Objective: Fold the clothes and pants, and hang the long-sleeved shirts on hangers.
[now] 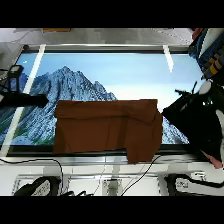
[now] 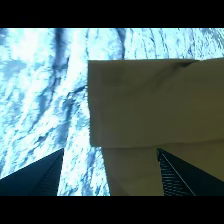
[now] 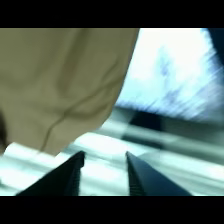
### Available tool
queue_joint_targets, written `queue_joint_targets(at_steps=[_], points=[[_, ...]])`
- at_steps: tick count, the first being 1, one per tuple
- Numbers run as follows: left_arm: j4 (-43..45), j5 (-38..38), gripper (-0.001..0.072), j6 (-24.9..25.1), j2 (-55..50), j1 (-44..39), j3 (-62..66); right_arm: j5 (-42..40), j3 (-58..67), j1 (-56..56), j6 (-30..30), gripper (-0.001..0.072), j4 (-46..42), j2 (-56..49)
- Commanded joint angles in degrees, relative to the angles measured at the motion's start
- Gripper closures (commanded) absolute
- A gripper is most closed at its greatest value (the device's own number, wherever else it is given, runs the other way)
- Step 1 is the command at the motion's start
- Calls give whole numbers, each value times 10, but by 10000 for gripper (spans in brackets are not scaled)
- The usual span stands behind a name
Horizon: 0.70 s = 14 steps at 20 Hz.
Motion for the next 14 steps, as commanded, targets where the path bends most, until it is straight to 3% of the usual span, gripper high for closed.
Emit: queue_joint_targets(at_steps=[1, 7, 14], points=[[0, -32, 80, 0, 26, 12, -1, -28, -172, -27, -56, 366, 51, 74], [1, -46, 80, -5, 25, 11, -36, -137, -302, -27, -84, 365, 75, 78], [45, -51, 81, -37, 23, 12, -110, -244, -326, -26, -129, 365, 134, 67]])
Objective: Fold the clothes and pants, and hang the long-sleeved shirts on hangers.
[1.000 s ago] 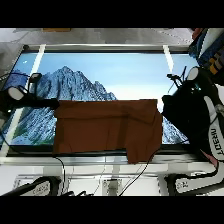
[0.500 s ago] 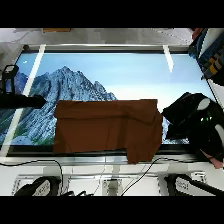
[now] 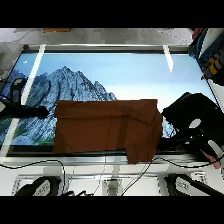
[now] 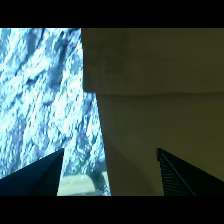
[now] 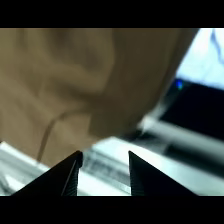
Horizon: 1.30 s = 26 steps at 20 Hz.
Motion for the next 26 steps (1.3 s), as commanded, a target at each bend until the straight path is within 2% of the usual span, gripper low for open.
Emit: queue_joint_targets(at_steps=[1, 3, 4, 5, 7, 8, 10, 13, 15, 19, 20, 21, 26], points=[[23, -9, 89, -32, 0, 0, -34, -62, -10, 3, -19, 365, 37, -17], [41, -28, 109, -48, 0, 4, -38, -62, -10, 14, -22, 367, 46, -43], [42, -41, 109, -48, 0, 13, -38, -61, -10, 21, -31, 401, 48, -52], [42, -54, 109, -48, 0, 28, -38, -58, -10, 28, -43, 450, 49, -55], [41, -72, 110, -48, 0, 72, -39, -53, -7, 36, -50, 671, 49, -52], [39, -78, 110, -48, 0, 97, -43, -50, -2, 36, -49, 703, 52, -51], [9, -78, 110, -42, 0, 145, -69, -42, 9, 36, -50, 702, 54, -48], [-57, -78, 111, 10, 0, 183, -144, -38, 25, 36, -50, 703, 55, -38], [-61, -78, 111, 37, 0, 185, -196, -37, 31, 36, -50, 703, 60, -35], [-63, -62, 111, 49, 0, 184, -269, -36, 32, 36, -50, 703, 65, -35], [-65, -59, 150, 49, 0, 184, -278, -36, 32, 36, -50, 703, 65, -35], [-68, -60, 227, 49, 0, 184, -283, -36, 32, 36, -50, 703, 65, -35], [-85, -23, 236, 49, 0, 184, -317, -40, 32, 36, -50, 703, 74, -35]])
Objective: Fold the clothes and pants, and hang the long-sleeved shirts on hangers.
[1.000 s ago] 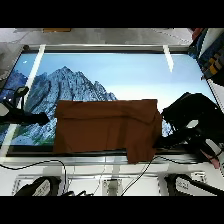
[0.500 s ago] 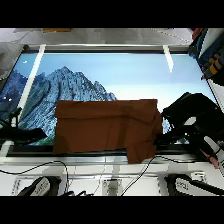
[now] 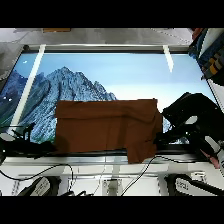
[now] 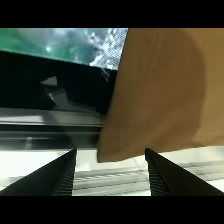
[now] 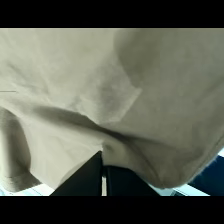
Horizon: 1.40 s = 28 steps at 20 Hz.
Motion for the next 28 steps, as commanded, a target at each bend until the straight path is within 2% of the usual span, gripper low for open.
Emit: queue_joint_targets(at_steps=[1, 3, 5, 7, 8, 11, 16, 20, 23, 25, 28], points=[[-31, 32, 240, 4, -1, -3, -26, 0, 1, 1, 0, 703, 8, 0], [-37, 44, 361, 4, -1, -24, -27, 0, 1, 1, 0, 703, 9, 0], [-37, 44, 378, 4, -1, -50, -27, 1, 1, 1, 0, 703, 10, 0], [-37, 45, 619, 4, -1, -80, -27, 2, 1, 1, 0, 703, 18, 1], [-37, 50, 680, 4, -1, -93, -26, 3, 1, 1, 0, 703, 25, 2], [-39, 34, 681, 4, 1, -104, -3, 34, 4, 1, 0, 703, 53, 19], [-59, -1, 682, 11, 25, -103, 136, 135, 75, 1, 1, 703, 65, 94], [-83, 35, 682, 10, 41, -103, 217, 114, 140, 1, 1, 704, 132, 151], [-147, 104, 683, 8, 37, -104, 219, -4, 156, 1, 7, 704, 200, 159], [-176, 171, 683, 8, 19, -110, 219, -132, 150, 16, 64, 704, 202, 151], [-227, 295, 683, 8, -30, -124, 219, -304, 142, 72, 112, 704, 203, 116]])
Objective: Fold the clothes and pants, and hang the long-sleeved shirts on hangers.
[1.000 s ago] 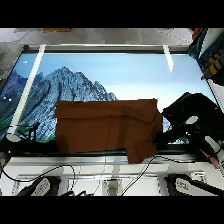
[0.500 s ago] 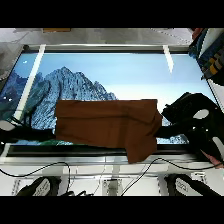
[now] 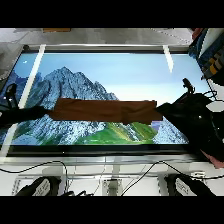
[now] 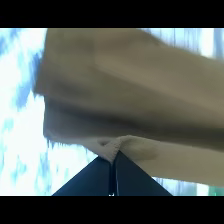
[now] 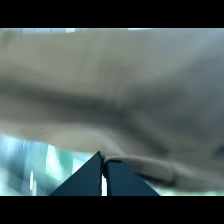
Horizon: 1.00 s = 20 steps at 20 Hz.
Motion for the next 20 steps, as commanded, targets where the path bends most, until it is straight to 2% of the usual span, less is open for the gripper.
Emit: queue_joint_targets(at_steps=[1, 3, 5, 7, 9, 10, 11, 12, 13, 14, 15, 17, 19, 20], points=[[-85, 157, 683, 0, -56, -18, 4, -236, -1, 59, 56, 704, 17, -37], [-147, 217, 682, 0, -105, -40, 4, -351, -1, 100, 59, 704, 17, -76], [-226, 266, 682, 0, -151, -65, 5, -432, -1, 126, 64, 704, 17, -112], [-263, 307, 682, 0, -188, -87, 5, -475, -1, 132, 64, 704, 17, -142], [-263, 322, 669, 4, -211, -101, 5, -499, -1, 128, 64, 704, 17, -164], [-263, 322, 588, 20, -216, -104, 5, -507, -1, 128, 64, 703, 16, -171], [-263, 321, 425, 43, -218, -104, 5, -508, -1, 128, 64, 686, 16, -175], [-263, 320, 176, 70, -217, -104, 5, -508, -1, 128, 64, 469, 16, -176], [-263, 317, 112, 94, -213, -103, 5, -508, -1, 128, 64, 206, 16, -176], [-259, 313, 111, 120, -205, -99, 5, -507, -1, 128, 64, 139, 16, -176], [-242, 302, 111, 133, -195, -94, 5, -502, -1, 127, 64, 139, 16, -175], [-184, 268, 112, 127, -178, -80, 5, -482, -1, 122, 64, 142, 16, -175], [-132, 215, 111, 70, -180, -58, 5, -436, -1, 108, 64, 143, 16, -175], [-115, 194, 87, 40, -185, -50, 5, -405, -1, 98, 64, 143, 16, -175]])
